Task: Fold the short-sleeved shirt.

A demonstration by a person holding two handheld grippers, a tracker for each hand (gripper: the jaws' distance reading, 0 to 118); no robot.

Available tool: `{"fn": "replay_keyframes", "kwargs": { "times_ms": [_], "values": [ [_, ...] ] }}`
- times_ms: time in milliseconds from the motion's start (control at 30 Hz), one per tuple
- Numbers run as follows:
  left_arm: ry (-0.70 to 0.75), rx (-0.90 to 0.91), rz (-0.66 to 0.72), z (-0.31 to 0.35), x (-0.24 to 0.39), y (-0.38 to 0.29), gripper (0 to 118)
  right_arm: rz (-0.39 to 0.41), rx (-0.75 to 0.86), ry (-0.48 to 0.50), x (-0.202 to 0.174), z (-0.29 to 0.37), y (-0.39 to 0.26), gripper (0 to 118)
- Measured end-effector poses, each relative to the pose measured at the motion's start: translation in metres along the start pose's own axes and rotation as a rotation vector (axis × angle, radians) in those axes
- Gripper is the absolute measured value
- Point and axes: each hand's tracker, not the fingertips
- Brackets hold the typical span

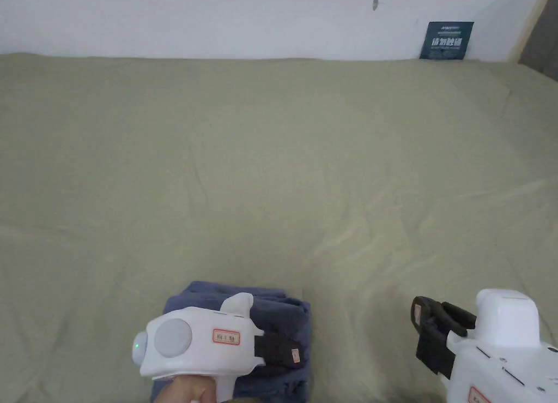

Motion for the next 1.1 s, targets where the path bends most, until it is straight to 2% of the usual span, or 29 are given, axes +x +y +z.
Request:
{"fn": "replay_keyframes", "kwargs": {
  "times_ms": [33,67,167,233,300,400,500,600,700,733,767,800,867,900,967,1000,1100],
  "values": [
    [-0.038,0.013,0.019,0.007,0.003,0.002,0,-0.001,-0.010,0.004,0.000,-0.003,-0.002,0],
    [0.009,0.027,0.013,0.016,0.014,0.002,0,-0.001,-0.026,0.010,-0.002,-0.007,-0.003,0],
    [0.050,0.066,-0.130,0.059,0.034,0.005,0,-0.015,-0.090,0.099,-0.012,-0.025,-0.005,0],
    [0.062,0.109,-0.131,0.093,0.022,0.012,0,-0.029,-0.133,0.219,-0.024,-0.041,-0.003,0],
    [0.109,0.172,-0.153,0.131,0.018,0.012,0,-0.057,-0.206,0.379,-0.042,-0.064,-0.002,0],
    [0.210,0.217,-0.133,0.172,0.007,0.012,0,-0.130,-0.332,0.576,-0.066,-0.110,-0.011,0],
    [0.293,0.212,-0.106,0.189,-0.021,0.019,0,-0.249,-0.433,0.683,-0.073,-0.162,-0.024,0],
    [0.316,0.171,-0.080,0.188,-0.046,0.024,0,-0.421,-0.509,0.755,-0.054,-0.207,-0.038,0],
    [0.235,0.142,-0.027,0.179,-0.070,0.029,0,-0.586,-0.644,0.809,-0.025,-0.245,-0.060,0],
    [0.169,0.118,0.002,0.174,-0.083,0.031,0,-0.712,-0.659,0.897,-0.015,-0.251,-0.068,0],
    [0.119,0.092,0.015,0.171,-0.088,0.033,0,-0.780,-0.649,0.943,-0.010,-0.253,-0.072,0],
    [0.062,0.074,0.014,0.167,-0.094,0.034,0,-0.795,-0.641,0.939,-0.007,-0.253,-0.073,0],
    [0.020,0.039,0.037,0.154,-0.101,0.035,2,-0.752,-0.625,0.938,-0.010,-0.247,-0.073,0],
    [-0.046,0.048,0.059,0.149,-0.105,0.035,23,-0.727,-0.621,0.937,-0.011,-0.247,-0.072,0],
    [-0.177,0.057,0.117,0.144,-0.111,0.041,97,-0.725,-0.619,0.940,-0.011,-0.246,-0.073,0],
    [-0.191,0.076,0.145,0.138,-0.115,0.042,117,-0.735,-0.622,0.943,-0.010,-0.247,-0.074,0],
    [-0.213,0.079,0.168,0.122,-0.113,0.047,116,-0.727,-0.623,0.938,-0.012,-0.246,-0.073,0]
  ]
}}
